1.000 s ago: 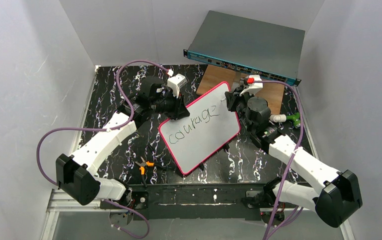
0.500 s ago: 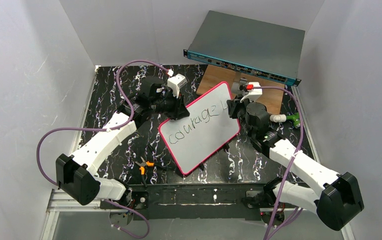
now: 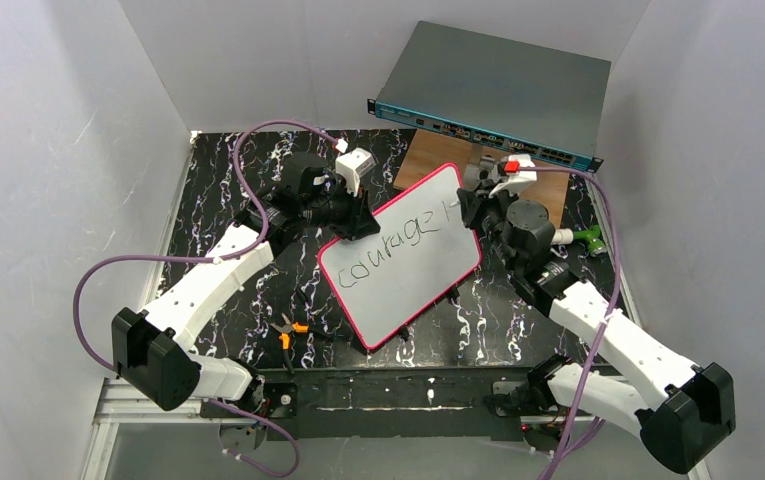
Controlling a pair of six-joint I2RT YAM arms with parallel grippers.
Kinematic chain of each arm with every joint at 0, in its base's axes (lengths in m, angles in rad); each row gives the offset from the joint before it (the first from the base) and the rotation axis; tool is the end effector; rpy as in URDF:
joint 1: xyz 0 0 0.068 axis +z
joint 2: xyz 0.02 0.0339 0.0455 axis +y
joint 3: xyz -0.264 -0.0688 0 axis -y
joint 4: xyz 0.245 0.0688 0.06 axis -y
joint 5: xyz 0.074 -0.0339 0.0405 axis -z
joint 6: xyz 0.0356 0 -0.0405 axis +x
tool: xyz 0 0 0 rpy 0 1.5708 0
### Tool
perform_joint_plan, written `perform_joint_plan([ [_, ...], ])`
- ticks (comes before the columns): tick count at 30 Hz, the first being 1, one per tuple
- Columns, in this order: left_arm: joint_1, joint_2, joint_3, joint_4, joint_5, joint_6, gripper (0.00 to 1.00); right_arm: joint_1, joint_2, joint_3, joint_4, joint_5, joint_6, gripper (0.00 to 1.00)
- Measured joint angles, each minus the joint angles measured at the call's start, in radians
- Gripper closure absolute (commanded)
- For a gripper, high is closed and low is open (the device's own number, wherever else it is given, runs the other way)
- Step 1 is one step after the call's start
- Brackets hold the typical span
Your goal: Write a sentence on the whiteboard
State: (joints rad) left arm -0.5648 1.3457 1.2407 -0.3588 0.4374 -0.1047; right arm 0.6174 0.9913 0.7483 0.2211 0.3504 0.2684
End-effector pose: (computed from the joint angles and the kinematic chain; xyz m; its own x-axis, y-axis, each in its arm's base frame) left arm 0.2504 -0.1765 0.3573 -0.4599 0.1794 -0.8697 0.7610 0.5843 -0.2819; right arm 0.1988 0.1261 0.3313 -0.0872 0.2436 -0.9660 -0.2497 0.9333 0.2579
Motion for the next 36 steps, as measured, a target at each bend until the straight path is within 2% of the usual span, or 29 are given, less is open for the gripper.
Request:
perform_joint_plan([
  [9, 0.0, 0.0, 0.0, 0.0, 0.0, 0.001, 1.0, 0.0, 0.037, 0.09, 0.035, -0.025, -0.012, 0.99],
  [19, 0.0, 0.0, 0.003, -0.005, -0.001, 0.007, 1.0, 0.0, 0.133, 0.117, 0.055, -0.039, -0.006, 0.99],
  [36, 0.0, 0.008, 0.019, -0.026, -0.003, 0.018, 1.0, 0.0, 0.147, 0.131, 0.066, -0.009, -0.011, 0.99],
])
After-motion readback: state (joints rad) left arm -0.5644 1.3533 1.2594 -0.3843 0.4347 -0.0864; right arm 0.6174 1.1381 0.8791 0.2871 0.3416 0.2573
